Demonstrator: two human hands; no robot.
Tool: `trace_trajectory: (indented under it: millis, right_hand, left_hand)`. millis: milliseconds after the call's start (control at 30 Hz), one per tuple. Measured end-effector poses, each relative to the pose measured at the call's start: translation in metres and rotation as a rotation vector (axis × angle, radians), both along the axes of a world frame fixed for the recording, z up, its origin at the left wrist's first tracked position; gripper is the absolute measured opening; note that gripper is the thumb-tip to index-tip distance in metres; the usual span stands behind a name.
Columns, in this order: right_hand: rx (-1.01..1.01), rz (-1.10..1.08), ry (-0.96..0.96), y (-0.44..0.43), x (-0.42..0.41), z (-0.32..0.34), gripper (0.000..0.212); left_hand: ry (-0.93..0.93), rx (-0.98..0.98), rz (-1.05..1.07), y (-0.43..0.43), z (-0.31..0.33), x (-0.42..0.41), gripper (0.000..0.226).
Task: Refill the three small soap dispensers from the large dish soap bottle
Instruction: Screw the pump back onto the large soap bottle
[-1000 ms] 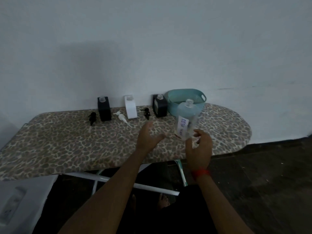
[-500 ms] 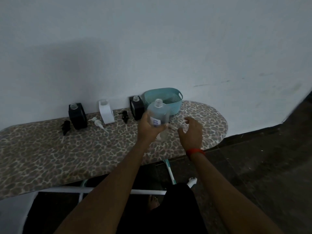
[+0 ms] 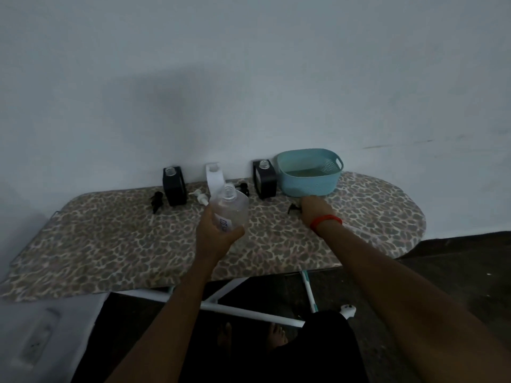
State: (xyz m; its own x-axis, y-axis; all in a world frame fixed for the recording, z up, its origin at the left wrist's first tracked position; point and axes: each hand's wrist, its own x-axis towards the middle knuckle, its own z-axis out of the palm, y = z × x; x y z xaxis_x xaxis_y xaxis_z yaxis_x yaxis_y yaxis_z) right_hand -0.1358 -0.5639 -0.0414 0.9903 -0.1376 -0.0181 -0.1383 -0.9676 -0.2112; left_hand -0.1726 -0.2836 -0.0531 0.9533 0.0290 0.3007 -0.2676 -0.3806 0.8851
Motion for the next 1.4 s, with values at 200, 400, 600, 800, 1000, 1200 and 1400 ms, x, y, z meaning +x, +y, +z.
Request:
trace_trajectory:
  millis: [200,400,600,800,1000,1200,1400]
  right_hand:
    - [0.546,0.155,-0.569,0.041,-0.014,0.103,0.029]
    - [0.872,0.322,-0.909,0.088,-0.036,0.213,0.024]
    - [0.904,0.375,-0.962,0.122,-0.037,0.230,0.028]
    - [0.899,0.384,-0.988,0.142,-0.036,0.232,0.029]
    - [0.900,0.401,-0.991,0.155,-0.034,0.236,0.028]
    - [0.896,0.405,-1.003,0.158,-0.034,0.238,0.029]
    - [0.941,0.344,-0.850,0.160,-0.028,0.173,0.026]
  left_hand:
    - [0.034,-0.086,0.051,0.001,-0.006,-0.005,0.090]
    - [0.029,-0.002,0.078,0.001,-0.010,0.001,0.072]
    - [0.037,-0.071,0.025,0.003,-0.008,-0.002,0.083]
    - [0.045,-0.080,-0.004,0.005,-0.002,-0.008,0.087]
    - [0.040,-0.050,0.011,0.005,-0.002,-0.006,0.078]
    - [0.037,-0.056,0.012,0.006,-0.004,-0.006,0.086]
    - [0.056,-0.054,0.020,0.006,-0.005,-0.006,0.086]
